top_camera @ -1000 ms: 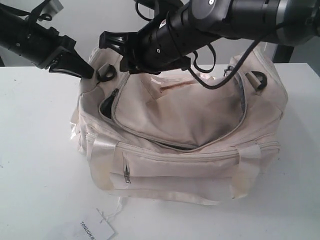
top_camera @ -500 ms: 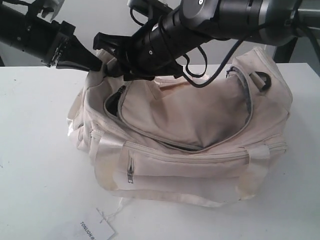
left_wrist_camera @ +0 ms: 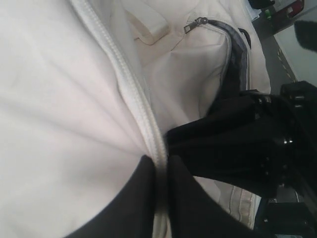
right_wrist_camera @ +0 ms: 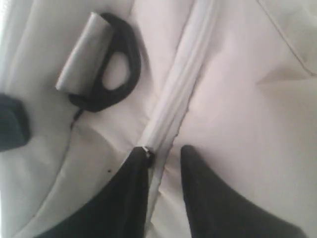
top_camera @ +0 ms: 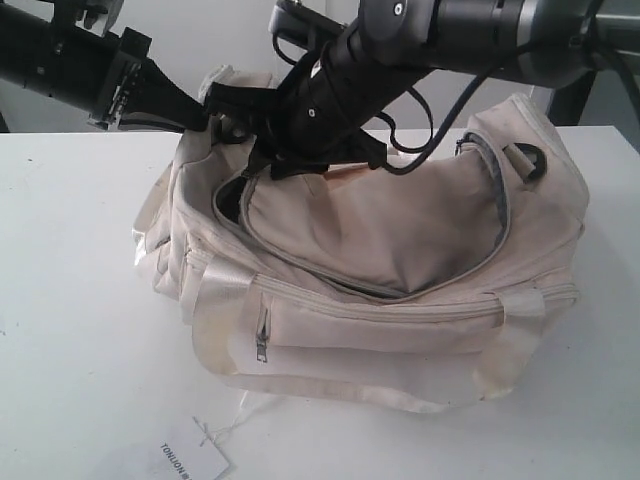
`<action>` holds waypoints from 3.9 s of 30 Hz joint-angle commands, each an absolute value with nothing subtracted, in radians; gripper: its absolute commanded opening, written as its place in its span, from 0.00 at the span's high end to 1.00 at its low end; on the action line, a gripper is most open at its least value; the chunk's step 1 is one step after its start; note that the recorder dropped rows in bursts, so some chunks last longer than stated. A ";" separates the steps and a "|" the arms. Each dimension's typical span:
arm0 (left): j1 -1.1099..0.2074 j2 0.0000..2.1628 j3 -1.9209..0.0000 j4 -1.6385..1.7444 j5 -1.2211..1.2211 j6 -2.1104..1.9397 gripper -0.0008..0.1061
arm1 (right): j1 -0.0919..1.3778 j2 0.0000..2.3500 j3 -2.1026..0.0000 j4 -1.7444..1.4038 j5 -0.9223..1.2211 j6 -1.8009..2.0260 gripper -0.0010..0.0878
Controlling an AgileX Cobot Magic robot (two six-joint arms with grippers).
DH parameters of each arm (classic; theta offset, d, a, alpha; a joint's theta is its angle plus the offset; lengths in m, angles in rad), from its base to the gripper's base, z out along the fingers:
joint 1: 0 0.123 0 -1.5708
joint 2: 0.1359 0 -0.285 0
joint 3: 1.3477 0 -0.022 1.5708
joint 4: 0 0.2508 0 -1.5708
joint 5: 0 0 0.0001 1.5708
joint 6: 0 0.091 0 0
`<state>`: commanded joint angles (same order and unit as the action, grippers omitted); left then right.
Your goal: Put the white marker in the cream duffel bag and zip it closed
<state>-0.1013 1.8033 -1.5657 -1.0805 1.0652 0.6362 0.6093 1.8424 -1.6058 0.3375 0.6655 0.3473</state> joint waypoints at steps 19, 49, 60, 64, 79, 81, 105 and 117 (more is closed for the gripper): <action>-0.101 1.803 -1.566 -1.070 1.063 0.636 0.99 | 0.628 1.873 -1.615 0.362 0.670 0.341 0.72; -0.101 1.803 -1.566 -1.005 1.039 0.636 0.99 | 0.628 1.886 -1.615 0.304 0.694 0.373 0.99; -0.101 1.803 -1.566 -0.981 0.996 0.636 0.99 | 0.628 1.869 -1.615 0.321 0.800 0.283 0.99; -0.101 1.803 -1.566 -0.981 0.994 0.636 0.99 | 0.628 1.867 -1.615 0.324 0.829 0.265 0.99; -0.101 1.803 -1.566 -0.985 0.986 0.631 0.99 | 0.658 1.867 -1.615 0.400 0.835 0.210 0.99; -0.101 1.803 -1.566 -0.985 0.973 0.628 0.99 | 0.658 1.867 -1.615 0.402 0.839 0.206 0.99; -0.101 1.805 -1.566 -0.831 0.951 0.549 0.99 | 0.656 1.867 -1.615 0.407 0.725 0.205 0.99; -0.101 1.805 -1.566 -0.863 1.031 0.549 0.99 | 0.648 1.857 -1.615 0.398 0.714 0.229 0.99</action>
<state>-0.1013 1.8051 -1.5657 -0.8628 1.0305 0.5492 0.6479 1.8567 -1.6151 0.3978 0.7137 0.2286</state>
